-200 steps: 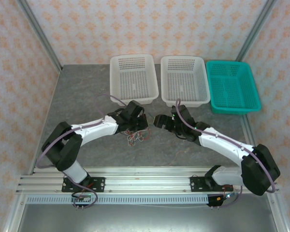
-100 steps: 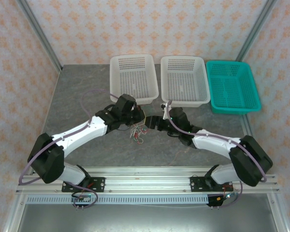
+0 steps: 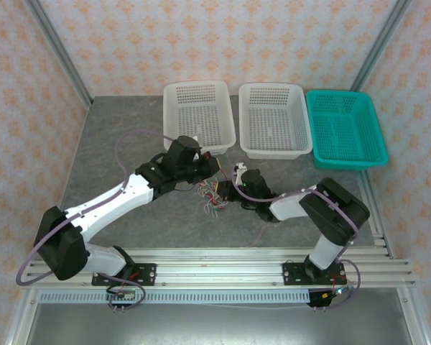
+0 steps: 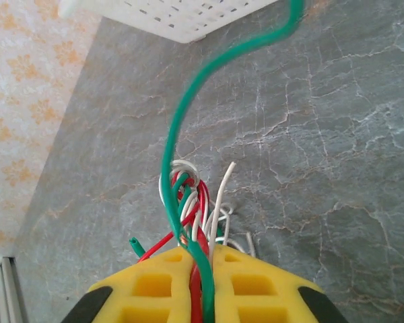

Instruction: Untangle the cables

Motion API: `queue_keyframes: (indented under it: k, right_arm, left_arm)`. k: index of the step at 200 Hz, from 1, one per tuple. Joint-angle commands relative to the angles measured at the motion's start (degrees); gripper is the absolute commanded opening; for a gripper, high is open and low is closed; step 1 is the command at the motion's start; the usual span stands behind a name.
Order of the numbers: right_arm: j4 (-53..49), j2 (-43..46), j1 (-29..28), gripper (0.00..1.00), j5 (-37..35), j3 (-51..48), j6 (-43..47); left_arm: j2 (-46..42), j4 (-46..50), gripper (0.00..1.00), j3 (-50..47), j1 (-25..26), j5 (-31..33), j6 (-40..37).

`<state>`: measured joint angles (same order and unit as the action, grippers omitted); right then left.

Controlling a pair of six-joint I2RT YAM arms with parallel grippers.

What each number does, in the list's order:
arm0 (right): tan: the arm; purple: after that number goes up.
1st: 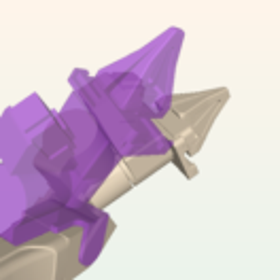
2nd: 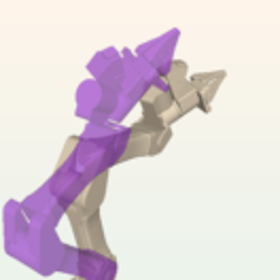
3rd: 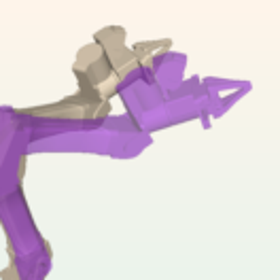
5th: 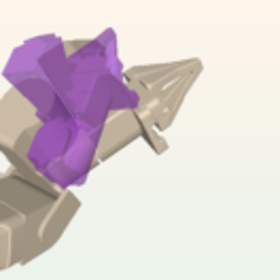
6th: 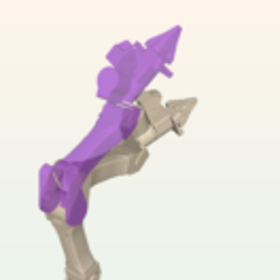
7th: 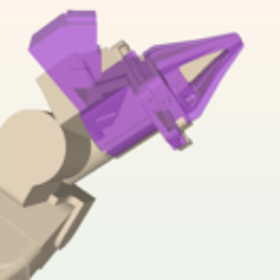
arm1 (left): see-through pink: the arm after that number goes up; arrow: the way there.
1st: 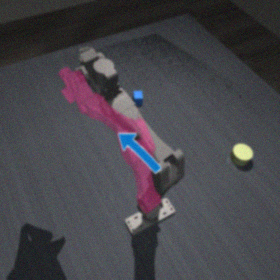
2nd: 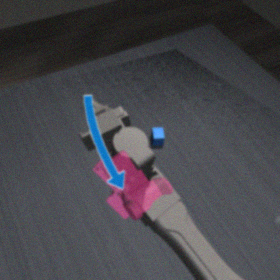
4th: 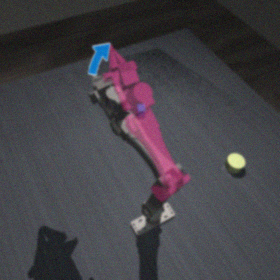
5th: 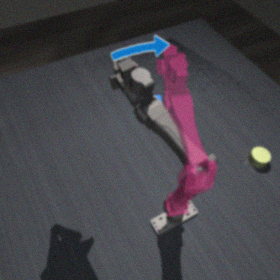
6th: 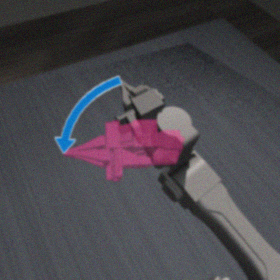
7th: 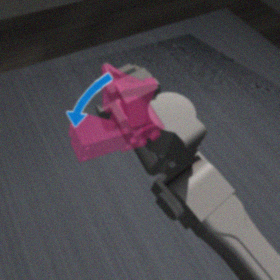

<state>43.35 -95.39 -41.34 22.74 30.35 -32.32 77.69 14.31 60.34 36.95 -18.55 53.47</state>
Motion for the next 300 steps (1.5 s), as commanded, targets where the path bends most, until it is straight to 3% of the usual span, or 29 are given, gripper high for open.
queue_keyframes:
  k: [1, 27, 49, 114, 124, 152, 184, 205, 245, 300]
  right_arm:
    - [-5.9, 1.1, 0.4, 0.11, -6.0, -4.0, -2.8]
    - [-12.4, 3.8, 0.4, 0.15, -8.7, -6.0, -3.0]
    - [-14.1, 5.6, 0.4, 0.24, -10.7, -7.6, -3.3]
    - [-22.8, 9.3, 0.4, 0.25, -13.6, -5.5, -0.3]
    - [-23.1, 12.3, 0.5, 0.3, -12.4, -5.8, 0.9]
    - [-24.5, 26.7, 0.4, 0.59, -13.2, -8.5, 7.0]
    - [-21.2, 36.6, 0.2, 0.71, -8.9, -7.9, 20.7]
    - [-16.5, 32.8, 0.1, 0.71, 0.7, -3.3, 27.5]
    - [-14.2, 18.2, -0.1, 0.73, 12.0, 9.6, 25.4]
    - [-1.4, -2.5, -1.6, 0.78, 11.6, 14.1, 18.9]
  left_arm:
    - [-4.8, -0.9, 0.0, 5.3, -3.4, 0.8, -2.7]
    - [-8.3, 2.9, 0.0, 7.9, -8.3, 3.6, -5.8]
    - [-11.8, 4.2, 0.0, 8.2, -11.3, 7.3, -7.2]
    - [-14.5, 6.7, 0.0, 7.1, -13.3, 6.4, -8.6]
    - [-14.5, 6.7, 0.0, 6.2, -13.3, 5.6, -8.9]
    - [-14.0, 6.8, 0.0, 4.8, -13.4, 3.9, -9.3]
    - [-12.5, 5.1, 0.0, 3.7, -13.2, 0.7, -9.9]
    - [-11.5, 3.3, 0.0, 3.4, -13.1, -2.0, -10.1]
    - [-10.6, 2.9, 0.0, 3.9, -12.3, -5.3, -12.0]
    - [-9.9, -2.6, 0.0, 4.1, -9.9, -8.2, -8.7]
